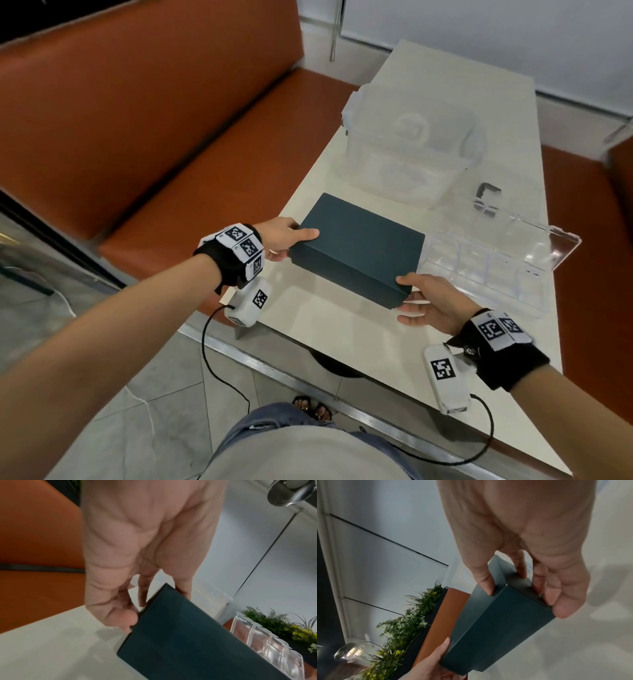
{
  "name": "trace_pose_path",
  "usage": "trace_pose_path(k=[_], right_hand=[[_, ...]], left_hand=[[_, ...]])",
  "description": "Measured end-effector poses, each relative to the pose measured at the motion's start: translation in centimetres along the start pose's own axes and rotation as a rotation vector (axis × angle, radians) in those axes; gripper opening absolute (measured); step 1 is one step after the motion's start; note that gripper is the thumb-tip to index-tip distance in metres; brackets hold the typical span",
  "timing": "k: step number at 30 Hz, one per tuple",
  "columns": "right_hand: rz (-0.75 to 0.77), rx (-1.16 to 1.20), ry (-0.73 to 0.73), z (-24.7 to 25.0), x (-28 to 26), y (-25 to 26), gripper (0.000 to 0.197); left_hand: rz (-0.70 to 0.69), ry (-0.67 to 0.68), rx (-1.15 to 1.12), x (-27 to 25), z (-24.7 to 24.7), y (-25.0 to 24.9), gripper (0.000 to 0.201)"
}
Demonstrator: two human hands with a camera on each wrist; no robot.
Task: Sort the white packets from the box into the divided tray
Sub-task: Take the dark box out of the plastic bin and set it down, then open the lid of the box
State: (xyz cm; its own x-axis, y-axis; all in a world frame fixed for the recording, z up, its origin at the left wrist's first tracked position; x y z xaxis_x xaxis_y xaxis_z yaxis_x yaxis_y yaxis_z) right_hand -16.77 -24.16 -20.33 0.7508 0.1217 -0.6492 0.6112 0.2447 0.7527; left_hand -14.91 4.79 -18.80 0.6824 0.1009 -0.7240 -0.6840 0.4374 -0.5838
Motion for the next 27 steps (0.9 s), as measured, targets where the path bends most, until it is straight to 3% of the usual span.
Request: trace_pose_path(k=[5, 12, 15, 19, 23, 27], right_hand=[[0.008, -0.054, -0.025, 0.0, 0.1, 1.3, 0.021], [0.059, -0.121, 0.001, 1.2, -0.9, 3.7, 0.035], [0.135, -0.166, -0.026, 2.1, -1.4, 6.5, 0.041], [0.316, -0.186, -0.072, 2.7, -1.8, 11.0, 0.043], [0.504, -0.209, -0.14, 2.6, -1.7, 15.2, 0.042], [0.572, -0.243, -0.236, 2.7, 0.0, 18.2, 0.06]], left_hand=[[-0.001, -0.043, 0.05, 0.5, 0.5, -0.2, 0.044], [0.006, -0.05, 0.045, -0.9, 1.5, -1.6, 0.053], [-0.074, -0.075, 0.039, -2.5, 3.0, -3.7, 0.058], [-0.193, -0.05, 0.046, -4.7, 4.6, -7.2, 0.043], [-0.286, -0.119, -0.05, -4.8, 6.0, -10.3, 0.039], [-0.343, -0.246, -0.112, -3.3, 7.4, -12.5, 0.045]])
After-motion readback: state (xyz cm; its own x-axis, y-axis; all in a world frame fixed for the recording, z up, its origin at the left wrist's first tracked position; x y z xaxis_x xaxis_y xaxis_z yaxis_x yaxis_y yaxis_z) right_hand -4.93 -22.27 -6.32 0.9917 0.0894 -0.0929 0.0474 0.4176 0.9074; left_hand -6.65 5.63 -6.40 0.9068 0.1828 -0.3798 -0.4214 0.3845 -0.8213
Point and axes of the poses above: each hand's wrist, its own x-axis towards the middle knuckle, its own z-axis out of the back of the hand, y = z × x, the point moved 8 cm from there along x, towards the middle knuckle, and after that the axes turned 7 degrees about z, right-handed, at the moved point
